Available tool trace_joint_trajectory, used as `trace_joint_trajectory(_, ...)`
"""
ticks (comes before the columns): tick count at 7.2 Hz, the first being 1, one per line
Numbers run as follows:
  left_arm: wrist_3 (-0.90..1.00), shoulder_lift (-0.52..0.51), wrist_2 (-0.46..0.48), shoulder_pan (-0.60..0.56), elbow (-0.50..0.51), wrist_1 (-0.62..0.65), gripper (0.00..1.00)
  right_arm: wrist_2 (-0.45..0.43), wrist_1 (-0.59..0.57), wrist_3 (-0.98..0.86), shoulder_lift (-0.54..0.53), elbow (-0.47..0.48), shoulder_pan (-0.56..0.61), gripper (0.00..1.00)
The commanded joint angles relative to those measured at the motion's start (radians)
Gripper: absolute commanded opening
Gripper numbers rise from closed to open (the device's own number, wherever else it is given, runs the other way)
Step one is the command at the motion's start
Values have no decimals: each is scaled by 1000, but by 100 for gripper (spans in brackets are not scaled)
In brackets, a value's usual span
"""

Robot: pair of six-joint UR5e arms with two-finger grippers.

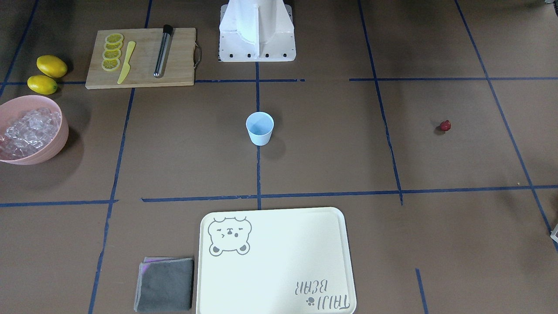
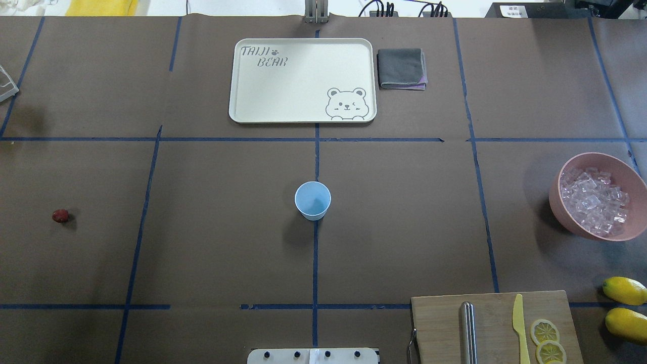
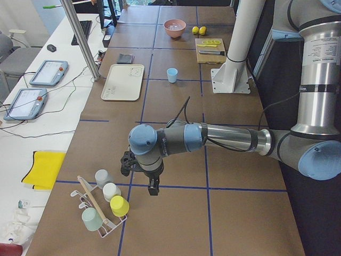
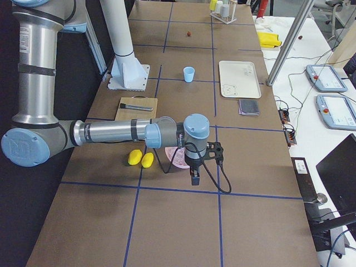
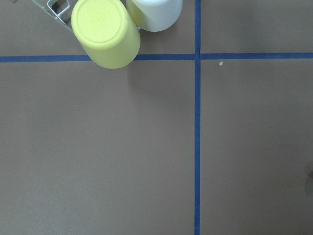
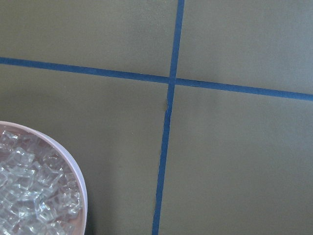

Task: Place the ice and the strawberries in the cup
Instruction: 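Move the right gripper over the pink bowl of ice cubes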

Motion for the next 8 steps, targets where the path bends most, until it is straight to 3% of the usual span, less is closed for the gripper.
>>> trace_joint_trajectory(1,12,11,6,5,-21,3,100,4,0,4,-10,-1,-1,100)
trace_joint_trajectory(3,9,41,6,8,-72,-2,100,5,0,5,-10,-2,-1,100)
trace_joint_trajectory(6,13,87,-6,5,-81,-26,100,117,19,18,-12,28,-7,100)
trace_joint_trajectory(8,12,100,-8,9,-68,-81,100,120,128,178,-32,79,-116,100)
